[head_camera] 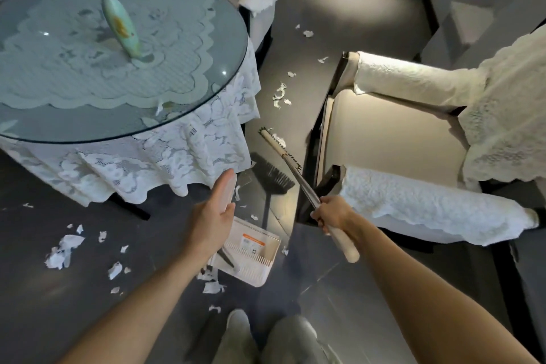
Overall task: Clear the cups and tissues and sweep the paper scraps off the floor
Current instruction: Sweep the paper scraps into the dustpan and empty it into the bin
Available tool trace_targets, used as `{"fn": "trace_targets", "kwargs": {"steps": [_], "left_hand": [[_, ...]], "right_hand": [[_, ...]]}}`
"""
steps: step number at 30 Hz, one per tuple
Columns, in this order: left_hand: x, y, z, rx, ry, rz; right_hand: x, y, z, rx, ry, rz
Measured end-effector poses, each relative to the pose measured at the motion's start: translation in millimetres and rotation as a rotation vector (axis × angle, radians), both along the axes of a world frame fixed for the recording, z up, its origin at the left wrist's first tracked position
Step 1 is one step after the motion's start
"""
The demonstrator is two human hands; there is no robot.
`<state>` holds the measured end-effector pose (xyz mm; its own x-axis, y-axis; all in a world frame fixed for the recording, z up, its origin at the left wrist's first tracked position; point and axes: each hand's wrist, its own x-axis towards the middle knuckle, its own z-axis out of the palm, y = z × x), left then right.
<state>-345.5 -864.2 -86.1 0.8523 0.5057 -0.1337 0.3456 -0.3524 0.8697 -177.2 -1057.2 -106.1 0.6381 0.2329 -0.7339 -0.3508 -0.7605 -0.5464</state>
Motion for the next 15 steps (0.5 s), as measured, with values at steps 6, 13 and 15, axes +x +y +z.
{"fn": "trace_targets", "kwargs": {"steps": [6, 13, 15], "left_hand": [[75, 19, 6, 0.182, -0.001, 0.013], [144, 39, -12, 0.182, 0.166, -0.001], [157, 41, -21, 0.164, 0.225, 0.020]], "right_hand": [[81, 23, -12, -0.004, 0.017, -0.002], [199, 69, -37, -0.115, 0.009, 0.106], [224, 80, -46, -0.152, 0.000, 0.143]]}}
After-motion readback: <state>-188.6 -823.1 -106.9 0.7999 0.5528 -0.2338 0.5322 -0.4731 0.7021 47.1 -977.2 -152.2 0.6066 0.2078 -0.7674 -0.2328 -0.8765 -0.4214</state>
